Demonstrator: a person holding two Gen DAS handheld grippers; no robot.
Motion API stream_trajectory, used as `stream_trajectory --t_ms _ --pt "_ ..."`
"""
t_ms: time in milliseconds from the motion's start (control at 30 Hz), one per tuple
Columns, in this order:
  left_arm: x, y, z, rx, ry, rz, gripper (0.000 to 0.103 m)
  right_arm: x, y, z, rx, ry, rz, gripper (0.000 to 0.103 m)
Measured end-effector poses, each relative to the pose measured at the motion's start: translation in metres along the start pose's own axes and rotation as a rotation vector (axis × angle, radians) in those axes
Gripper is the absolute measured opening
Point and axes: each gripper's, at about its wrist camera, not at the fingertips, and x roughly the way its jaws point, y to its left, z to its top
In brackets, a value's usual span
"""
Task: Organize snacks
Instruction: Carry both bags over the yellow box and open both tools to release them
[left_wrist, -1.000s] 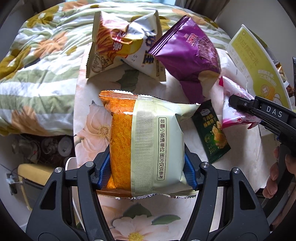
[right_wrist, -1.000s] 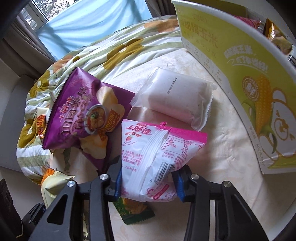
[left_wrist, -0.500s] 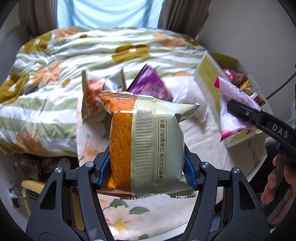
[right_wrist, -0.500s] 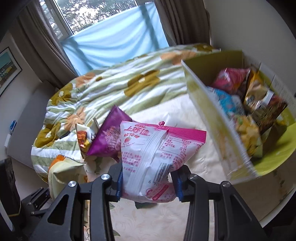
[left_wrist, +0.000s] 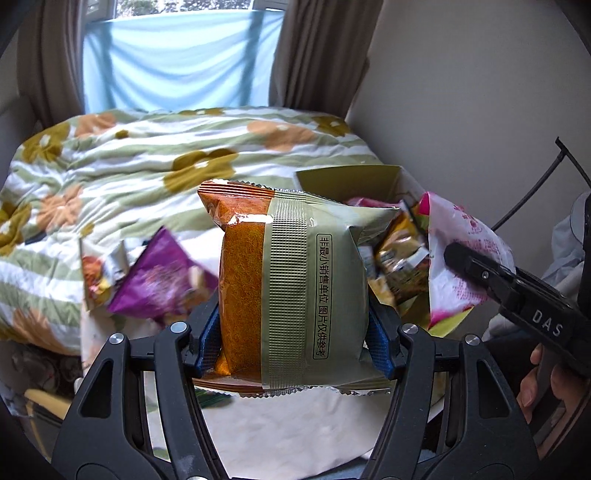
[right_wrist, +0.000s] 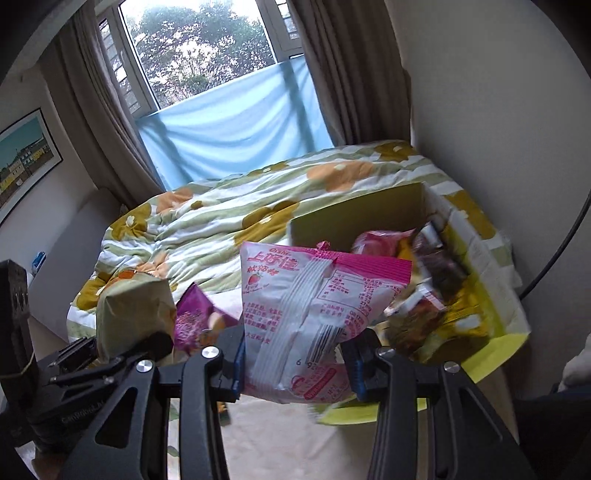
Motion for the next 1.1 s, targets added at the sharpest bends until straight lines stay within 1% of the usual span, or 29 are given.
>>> stream_trajectory --t_ms 167,300,400,467,500,533,600,667,767,967,1100 --pt "0.038 -0.057 0.009 0.008 0.02 -0.015 0.061 -0.01 -0.052 0.009 -0.009 -0.008 -0.003 0.039" --pt "0.07 -0.094 0.007 -0.016 0.053 -0.012 0.061 -0.008 -0.094 0.013 -0.022 0.017 -0.009 0.039" --pt "0.091 -0.113 0.002 -0.041 0.083 -0.013 0.062 -0.006 -0.12 0.015 -0.022 0.04 -0.008 0.039" --pt "0.103 -0.122 -0.001 -0.071 0.095 -0.016 0.066 -0.004 -0.135 0.016 -0.031 0.055 -0.005 0.039" --pt "0.107 -0.125 -0.003 -0.082 0.097 -0.013 0.074 -0.002 -0.14 0.016 -0.034 0.062 -0.001 0.039" --pt "0.109 -0.129 -0.005 -0.088 0.097 0.004 0.09 -0.001 -0.144 0.016 -0.036 0.067 0.003 0.039" --pt "0.107 -0.13 -0.01 -0.091 0.08 0.033 0.102 0.002 -0.155 0.017 -0.031 0.08 0.017 0.039" --pt "0.1 -0.13 -0.015 -0.091 0.07 0.052 0.102 0.005 -0.161 0.017 -0.038 0.087 0.029 0.039" --pt "0.092 -0.122 -0.019 -0.101 0.075 0.11 0.102 0.009 -0.165 0.015 -0.071 0.094 0.041 0.039" --pt "0.071 -0.104 -0.034 -0.167 0.067 0.166 0.102 0.021 -0.166 0.014 -0.114 0.109 0.08 0.039" --pt "0.062 -0.106 -0.037 -0.171 0.057 0.192 0.102 0.025 -0.165 0.012 -0.12 0.122 0.103 0.039"
